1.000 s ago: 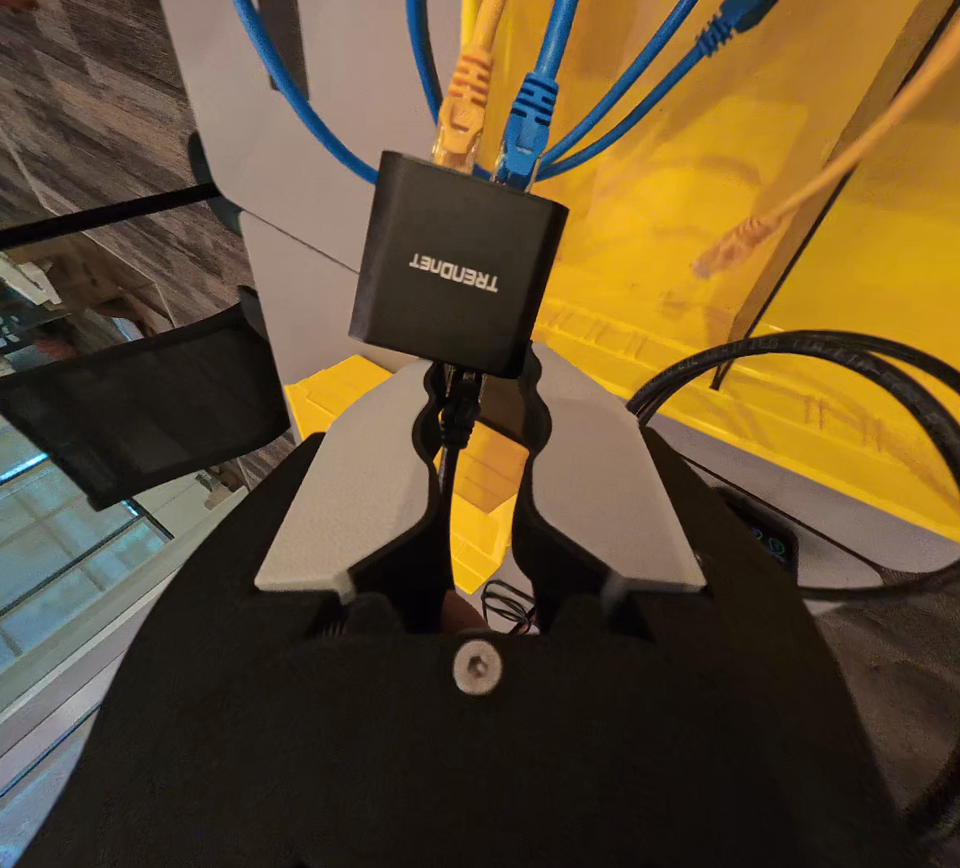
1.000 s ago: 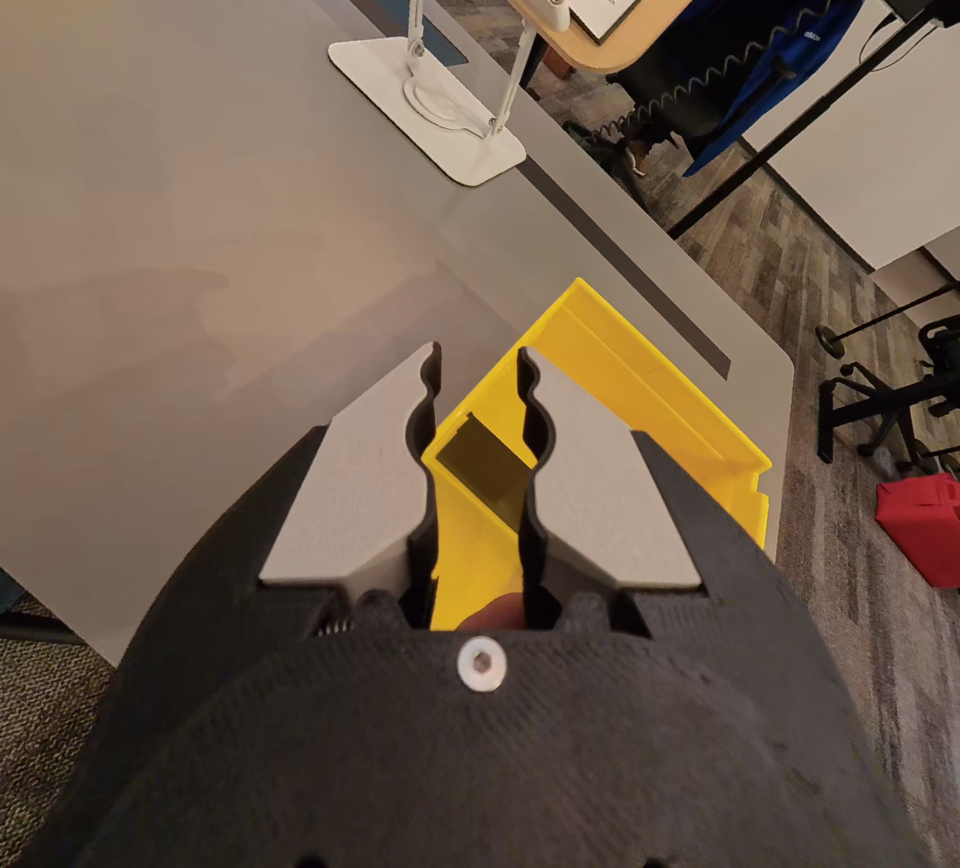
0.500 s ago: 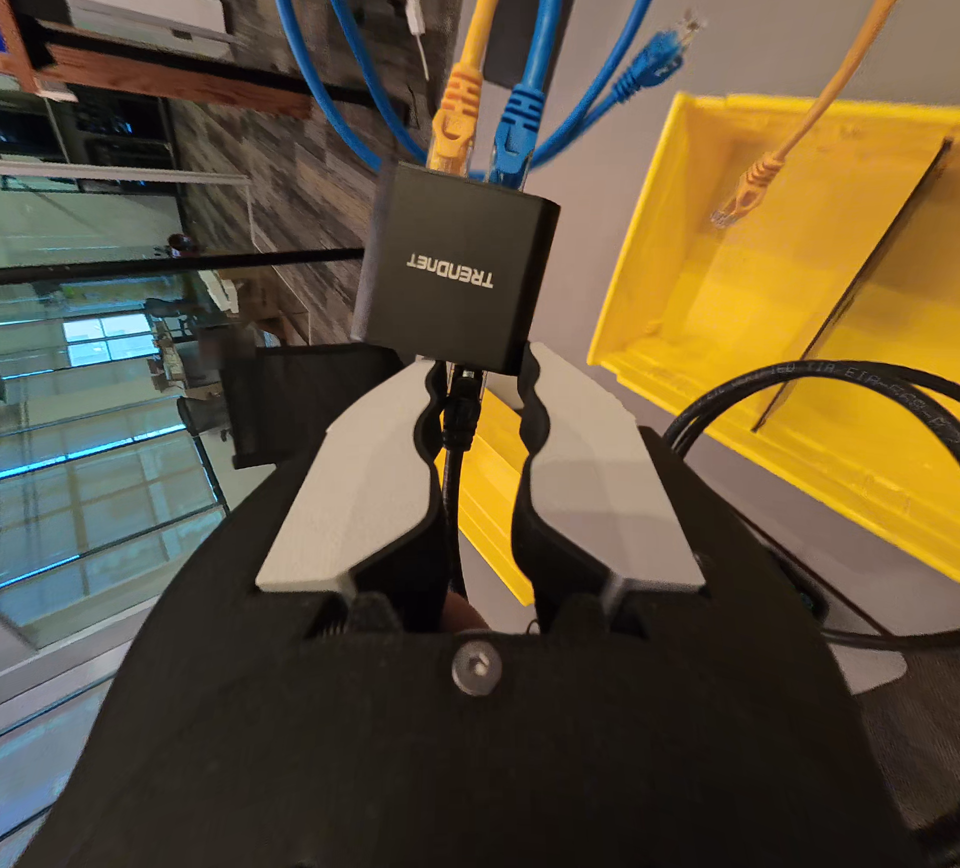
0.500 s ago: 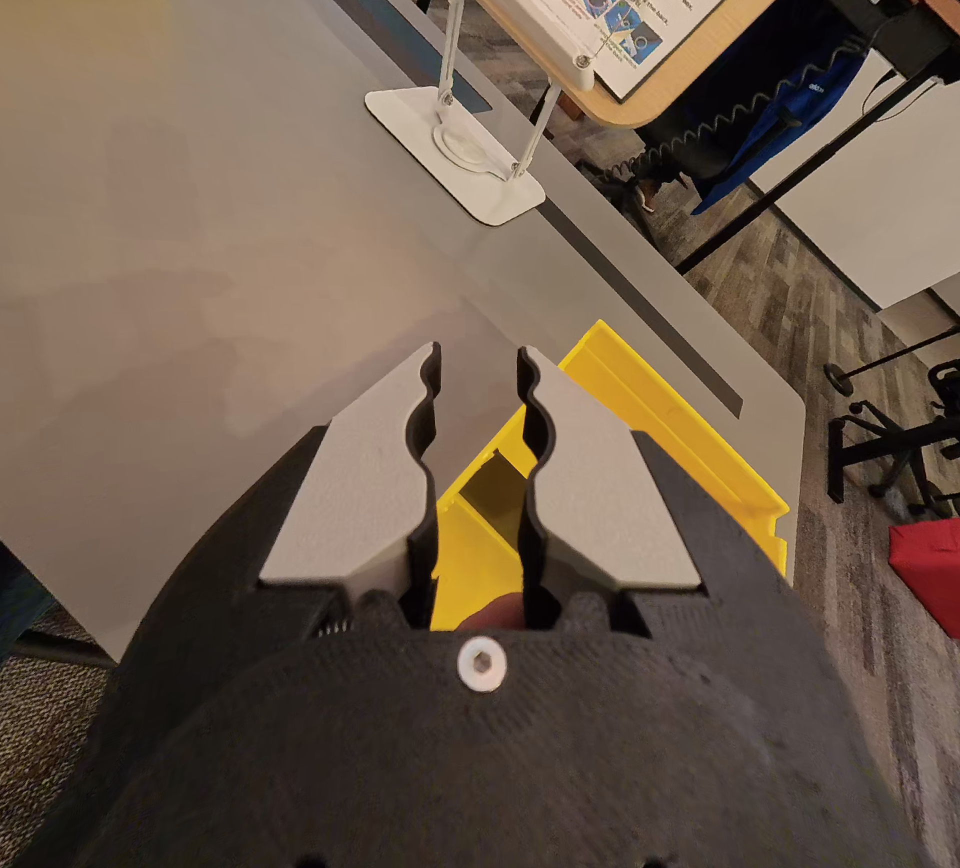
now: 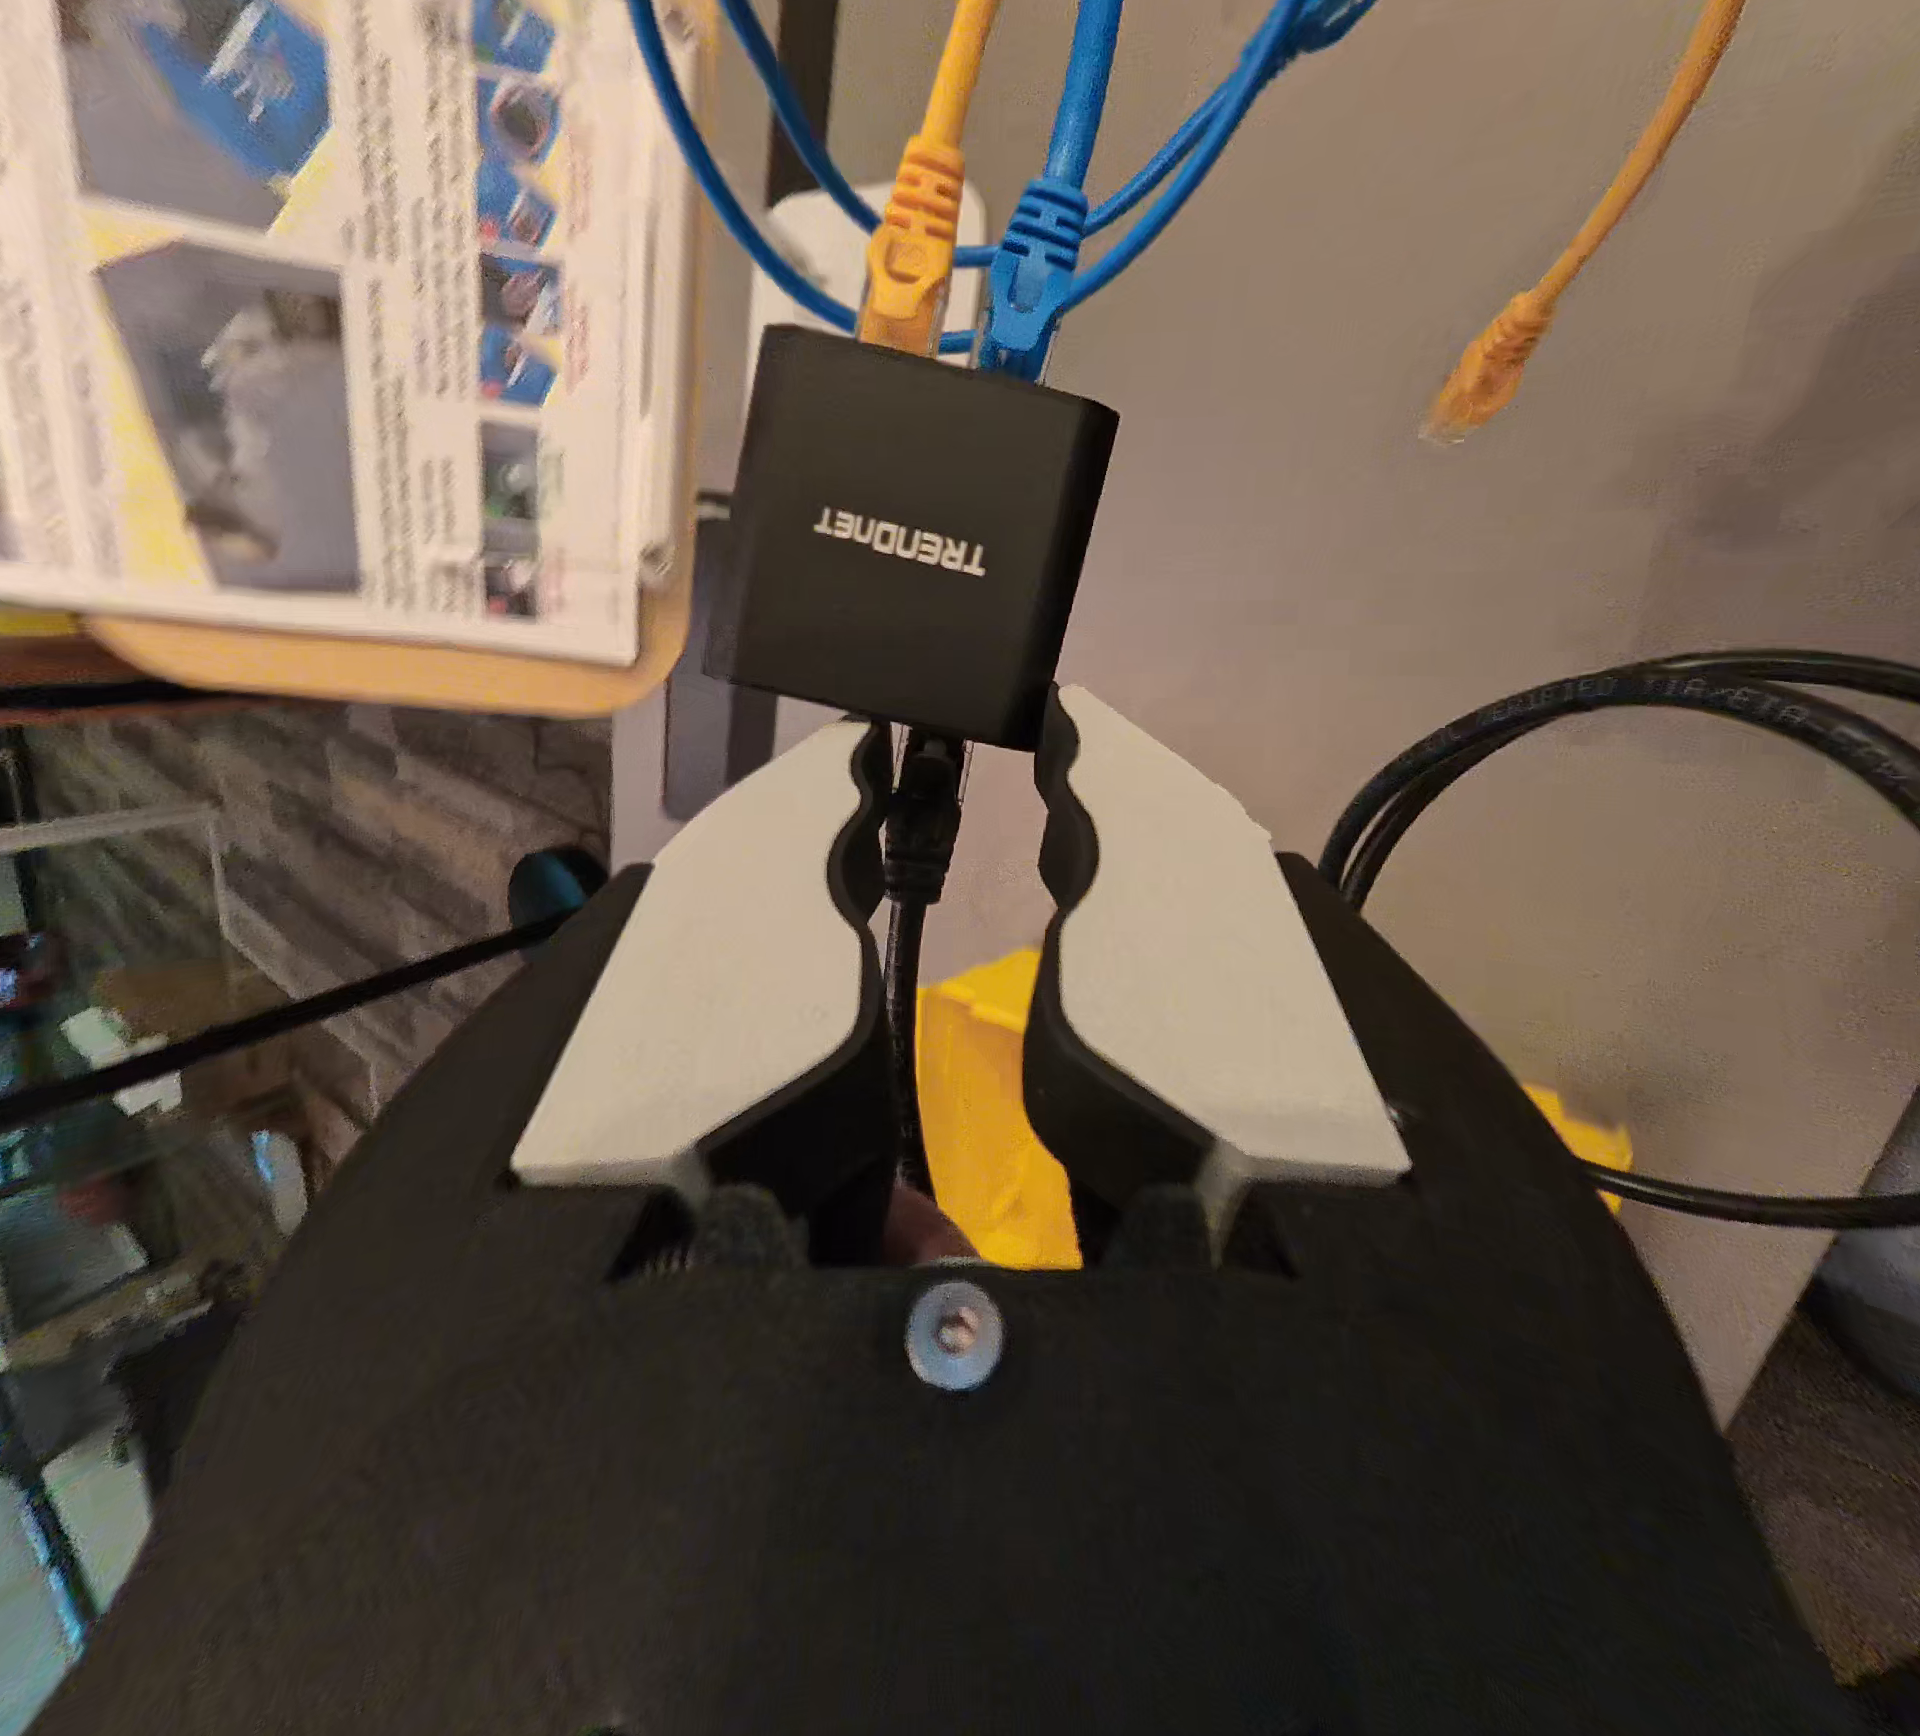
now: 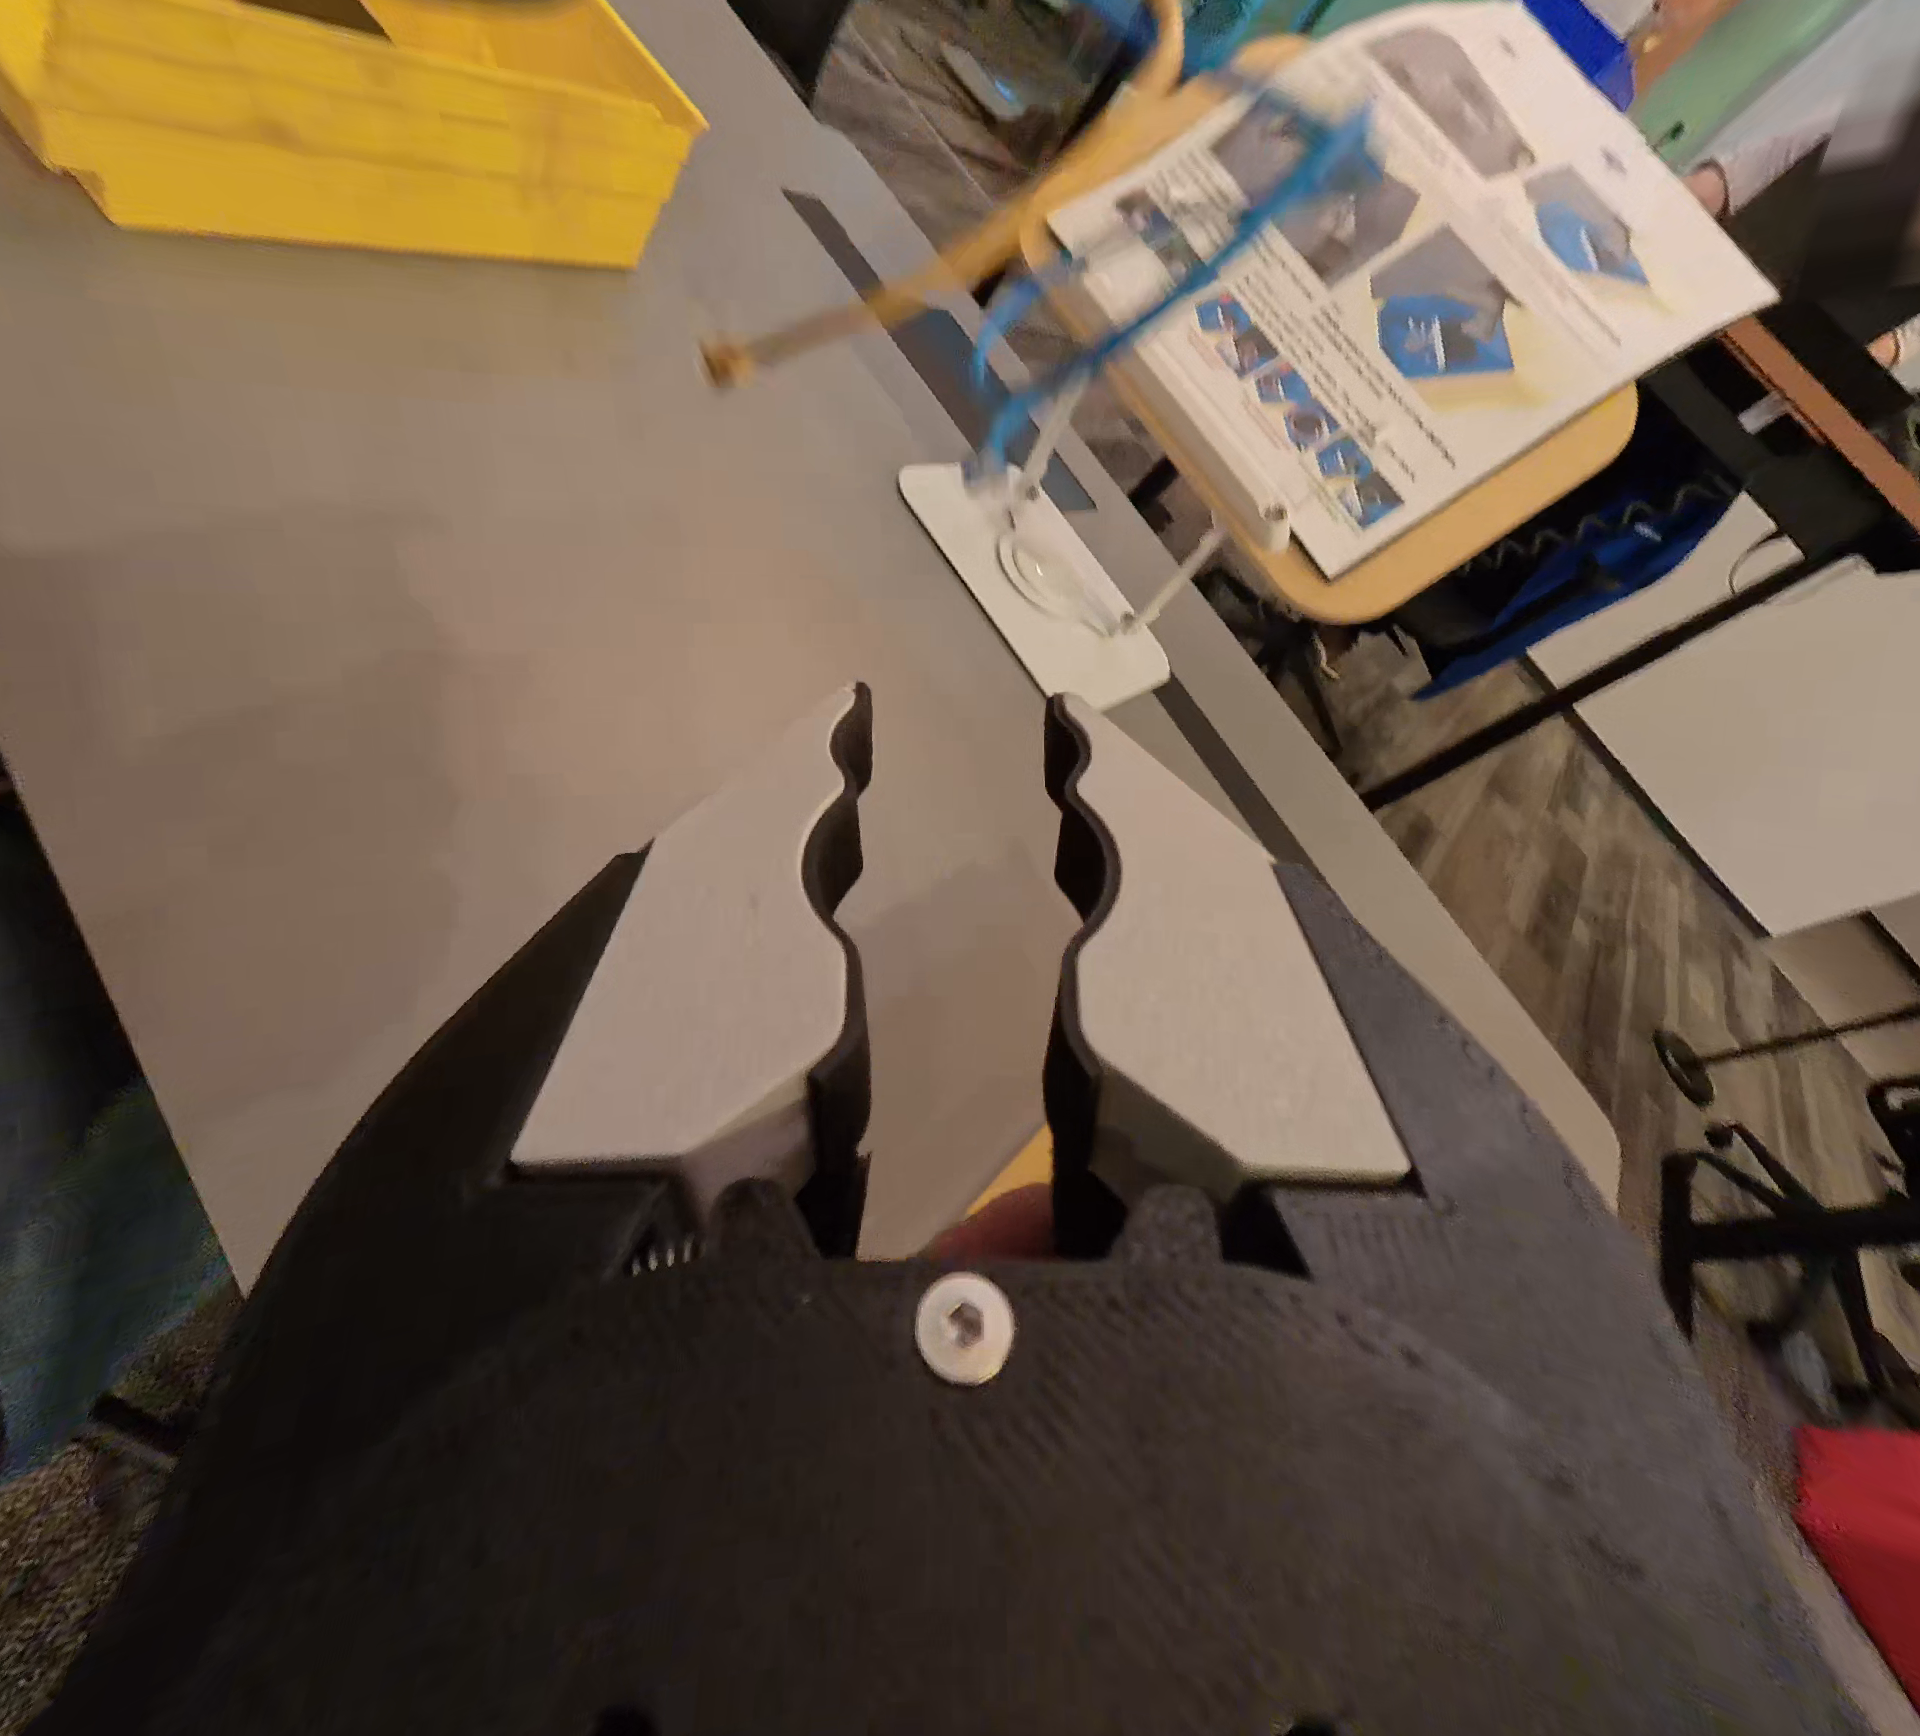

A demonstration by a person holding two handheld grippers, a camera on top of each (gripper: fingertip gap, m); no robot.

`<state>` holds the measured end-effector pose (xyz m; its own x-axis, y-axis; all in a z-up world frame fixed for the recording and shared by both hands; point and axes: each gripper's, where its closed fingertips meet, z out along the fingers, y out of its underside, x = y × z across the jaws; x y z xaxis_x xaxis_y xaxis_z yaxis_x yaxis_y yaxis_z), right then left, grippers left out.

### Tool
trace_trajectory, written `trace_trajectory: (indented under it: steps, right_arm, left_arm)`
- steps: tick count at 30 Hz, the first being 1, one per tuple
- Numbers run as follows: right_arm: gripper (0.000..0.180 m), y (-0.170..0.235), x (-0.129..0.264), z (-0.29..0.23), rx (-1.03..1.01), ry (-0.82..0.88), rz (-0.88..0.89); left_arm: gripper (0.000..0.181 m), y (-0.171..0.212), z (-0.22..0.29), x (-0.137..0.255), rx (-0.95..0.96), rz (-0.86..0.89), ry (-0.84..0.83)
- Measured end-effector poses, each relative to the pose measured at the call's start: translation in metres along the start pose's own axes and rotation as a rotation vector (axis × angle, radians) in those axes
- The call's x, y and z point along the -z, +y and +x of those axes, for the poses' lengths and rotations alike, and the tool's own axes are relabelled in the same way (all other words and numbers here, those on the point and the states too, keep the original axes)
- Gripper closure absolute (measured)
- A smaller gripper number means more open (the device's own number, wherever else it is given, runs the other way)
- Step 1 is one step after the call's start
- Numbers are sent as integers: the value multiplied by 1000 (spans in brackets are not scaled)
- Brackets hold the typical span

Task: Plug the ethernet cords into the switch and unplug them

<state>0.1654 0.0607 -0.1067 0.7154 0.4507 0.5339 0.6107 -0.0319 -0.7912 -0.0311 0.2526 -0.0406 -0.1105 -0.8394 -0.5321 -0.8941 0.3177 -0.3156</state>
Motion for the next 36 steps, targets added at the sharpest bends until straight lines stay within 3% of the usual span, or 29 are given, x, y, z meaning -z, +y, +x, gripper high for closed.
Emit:
trace_trajectory:
  steps: [4,8,13,16,19,22,27,28,31,36]
  right_arm:
    - [145,-34,-3,-12,12,-63,94]
    - [137,-44,-29,-17,99,-51,75]
    - [121,-14,-92,-23,312,19,-93]
    - [120,6,-124,-23,417,56,-173]
    - [132,18,-147,-12,521,139,-240]
    - [162,26,-163,-3,610,209,-263]
    - [173,26,-172,-7,623,202,-238]
    - [175,26,-173,-7,624,200,-242]
    - [177,29,-176,-9,612,173,-245]
    - [177,21,-178,-11,627,196,-214]
  left_arm:
    - [154,-31,35,-51,26,31,86]
    - [155,-44,74,-92,79,71,180]
    - [155,-43,102,-116,165,115,258]
    - [155,-42,112,-120,179,131,273]
    - [155,-40,119,-121,188,147,288]
    - [156,-38,121,-122,234,177,318]
    - [155,-30,121,-124,262,238,327]
    - [152,-30,118,-124,256,258,298]
    - [119,-30,102,-119,225,308,163]
    - [90,-35,91,-111,145,341,85]
